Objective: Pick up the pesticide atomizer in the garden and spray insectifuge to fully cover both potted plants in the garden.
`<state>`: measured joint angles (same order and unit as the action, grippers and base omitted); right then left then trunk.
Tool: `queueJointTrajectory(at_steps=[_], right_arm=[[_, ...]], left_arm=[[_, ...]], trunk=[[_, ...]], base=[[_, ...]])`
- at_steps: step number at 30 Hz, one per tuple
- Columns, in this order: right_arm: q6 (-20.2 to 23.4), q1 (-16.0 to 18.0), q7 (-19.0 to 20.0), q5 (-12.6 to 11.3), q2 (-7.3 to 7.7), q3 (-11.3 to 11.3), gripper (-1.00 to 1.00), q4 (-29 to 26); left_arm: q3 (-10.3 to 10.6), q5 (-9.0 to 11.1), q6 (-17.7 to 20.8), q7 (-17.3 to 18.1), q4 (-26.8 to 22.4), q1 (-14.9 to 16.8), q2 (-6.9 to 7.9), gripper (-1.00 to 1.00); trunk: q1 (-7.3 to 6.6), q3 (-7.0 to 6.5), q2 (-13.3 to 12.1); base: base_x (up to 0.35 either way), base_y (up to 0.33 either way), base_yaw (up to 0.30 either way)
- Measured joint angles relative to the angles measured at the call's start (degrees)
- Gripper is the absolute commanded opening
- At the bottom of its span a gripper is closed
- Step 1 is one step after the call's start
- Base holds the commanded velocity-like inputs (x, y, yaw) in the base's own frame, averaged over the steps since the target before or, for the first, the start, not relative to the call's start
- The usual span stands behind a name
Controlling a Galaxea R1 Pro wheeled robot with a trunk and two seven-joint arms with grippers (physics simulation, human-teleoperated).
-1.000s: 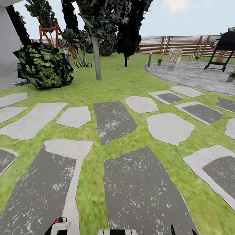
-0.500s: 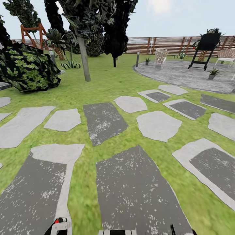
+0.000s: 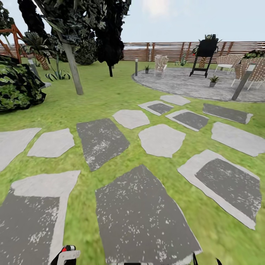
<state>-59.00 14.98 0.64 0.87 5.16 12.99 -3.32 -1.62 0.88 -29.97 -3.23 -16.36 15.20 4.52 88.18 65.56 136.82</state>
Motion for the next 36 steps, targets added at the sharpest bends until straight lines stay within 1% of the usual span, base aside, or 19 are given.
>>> queueJointTrajectory(at_steps=[10, 28, 31, 36], right_arm=[[0.0, 0.0, 0.0, 0.0, -0.04, 0.0, 1.00, 0.0], [0.0, 0.0, 0.0, 0.0, -0.06, -0.1, 1.00, 0.0], [0.0, 0.0, 0.0, 0.1, -0.14, -0.1, 1.00, 0.0], [0.0, 0.0, 0.0, 0.1, -0.82, 0.0, 1.00, 0.0]], left_arm=[[0.0, 0.0, 0.0, 0.0, 0.1, 0.0, -0.04, -1.00], [0.0, 0.1, 0.0, 0.0, 0.1, 0.0, -0.04, -1.00], [0.0, 0.1, 0.0, 0.0, 0.1, 0.0, -0.04, -1.00], [0.0, 0.1, 0.0, 0.0, 0.1, 0.0, -0.04, -1.00]], trunk=[[-2.20, -1.80, -4.0], [-2.21, -1.80, -4.0], [-2.21, -1.80, -4.0], [-2.23, -1.80, -4.0]], base=[[0.000, 0.000, -0.300], [0.007, 0.000, -0.300], [0.116, 0.000, -0.300], [0.260, 0.000, -0.300]])
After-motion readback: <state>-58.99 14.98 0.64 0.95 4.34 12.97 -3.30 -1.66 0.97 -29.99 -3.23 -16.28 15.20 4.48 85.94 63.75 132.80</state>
